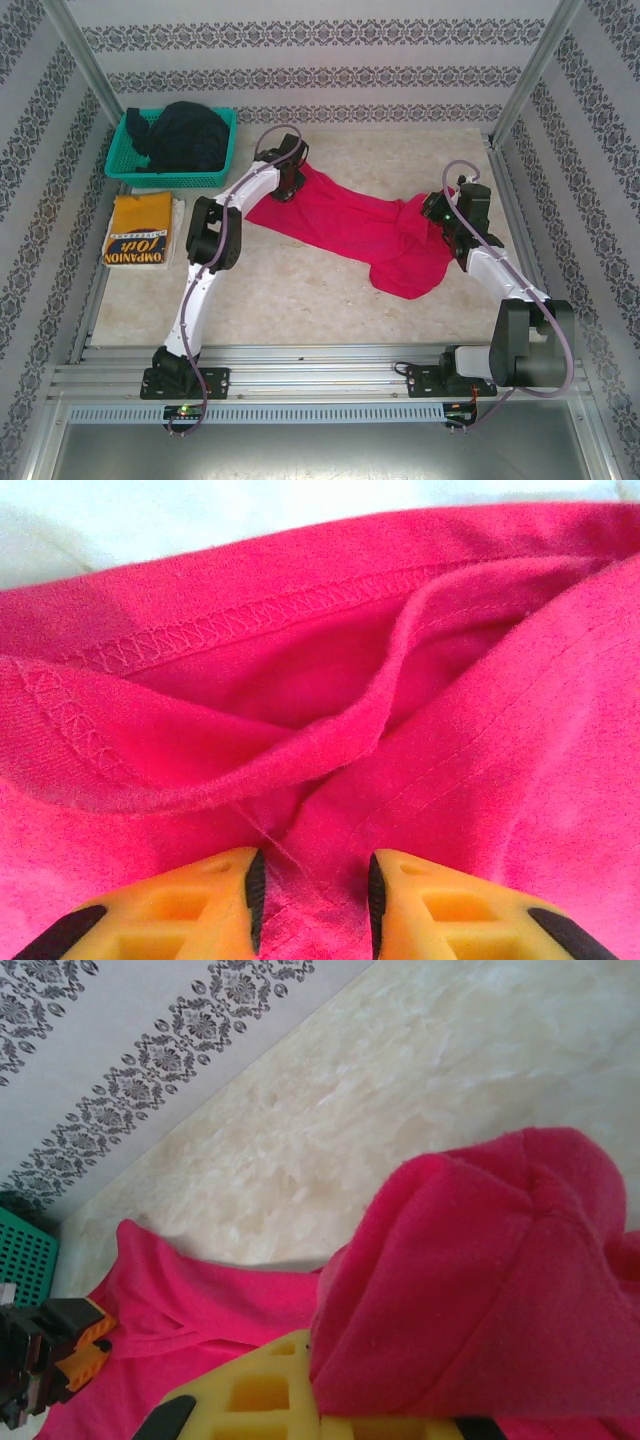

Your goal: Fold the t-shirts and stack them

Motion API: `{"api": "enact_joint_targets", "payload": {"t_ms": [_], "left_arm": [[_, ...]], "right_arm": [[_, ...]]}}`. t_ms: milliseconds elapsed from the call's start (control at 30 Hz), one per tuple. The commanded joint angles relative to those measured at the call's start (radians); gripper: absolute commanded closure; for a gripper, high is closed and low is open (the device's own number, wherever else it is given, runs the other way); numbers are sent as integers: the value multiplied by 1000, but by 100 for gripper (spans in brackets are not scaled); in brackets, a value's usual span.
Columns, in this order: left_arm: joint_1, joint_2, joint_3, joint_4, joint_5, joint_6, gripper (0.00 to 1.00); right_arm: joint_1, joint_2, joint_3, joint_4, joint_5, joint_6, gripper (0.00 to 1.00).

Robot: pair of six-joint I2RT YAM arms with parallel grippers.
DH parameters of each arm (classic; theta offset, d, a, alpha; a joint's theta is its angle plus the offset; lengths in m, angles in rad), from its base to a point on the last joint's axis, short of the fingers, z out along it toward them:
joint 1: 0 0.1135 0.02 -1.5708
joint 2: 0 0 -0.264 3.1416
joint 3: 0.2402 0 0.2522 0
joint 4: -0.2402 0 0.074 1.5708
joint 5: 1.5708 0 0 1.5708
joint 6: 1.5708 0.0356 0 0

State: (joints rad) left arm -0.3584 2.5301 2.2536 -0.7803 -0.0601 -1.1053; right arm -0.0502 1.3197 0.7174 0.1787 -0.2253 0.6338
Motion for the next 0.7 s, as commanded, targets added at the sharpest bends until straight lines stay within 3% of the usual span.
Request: {"api": "enact_joint_targets", "payload": {"t_ms": [0,300,667], "left_arm": [[-1,34,75,-249,-47,148,71],[-3,-3,72,-285,-84,162,100],[-8,-130,68,-264,-89,169,100]], "right_arm": [[-2,-9,-19,46,12,17,100],[-4,48,-16,99,-21,36,100],[-4,50,-12,103,-23,41,100]]}}
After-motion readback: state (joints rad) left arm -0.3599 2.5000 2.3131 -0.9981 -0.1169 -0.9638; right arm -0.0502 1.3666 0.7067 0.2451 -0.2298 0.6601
